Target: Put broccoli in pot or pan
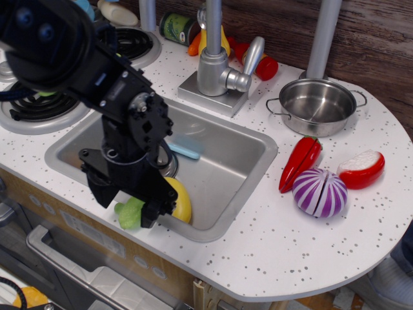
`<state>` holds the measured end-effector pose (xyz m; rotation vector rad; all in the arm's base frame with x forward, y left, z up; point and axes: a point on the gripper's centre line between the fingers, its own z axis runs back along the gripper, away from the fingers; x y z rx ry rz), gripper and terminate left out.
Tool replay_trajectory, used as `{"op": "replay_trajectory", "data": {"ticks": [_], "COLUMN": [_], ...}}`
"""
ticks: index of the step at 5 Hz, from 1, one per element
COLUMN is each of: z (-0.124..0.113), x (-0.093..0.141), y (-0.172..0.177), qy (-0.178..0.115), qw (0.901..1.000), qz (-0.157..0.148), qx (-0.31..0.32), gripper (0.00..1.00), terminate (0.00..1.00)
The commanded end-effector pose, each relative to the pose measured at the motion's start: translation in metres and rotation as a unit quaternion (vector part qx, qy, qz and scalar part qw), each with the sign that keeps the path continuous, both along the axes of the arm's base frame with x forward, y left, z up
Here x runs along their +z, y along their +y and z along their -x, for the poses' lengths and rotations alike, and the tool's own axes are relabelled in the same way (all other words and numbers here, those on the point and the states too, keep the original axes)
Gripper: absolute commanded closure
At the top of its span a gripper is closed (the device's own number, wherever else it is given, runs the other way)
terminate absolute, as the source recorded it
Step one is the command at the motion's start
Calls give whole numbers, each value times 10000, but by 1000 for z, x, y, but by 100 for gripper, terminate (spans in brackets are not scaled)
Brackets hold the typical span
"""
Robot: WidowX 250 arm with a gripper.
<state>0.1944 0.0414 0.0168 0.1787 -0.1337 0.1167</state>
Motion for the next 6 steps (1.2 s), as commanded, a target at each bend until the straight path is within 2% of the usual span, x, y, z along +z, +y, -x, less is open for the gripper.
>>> {"op": "replay_trajectory", "data": {"ticks": [1,3,4,6], "z": [-1,-20,-20,-21], "x": [0,-14,-14,-15], "y": [6,8,8,10], "qy": [-196,-279,-279,-327], "qw": [9998,9988,9988,9994], "qz": [72,390,408,90], "qx": [22,-20,4,73], "gripper": [0,0,100,100], "terminate": [0,0,0,0]}}
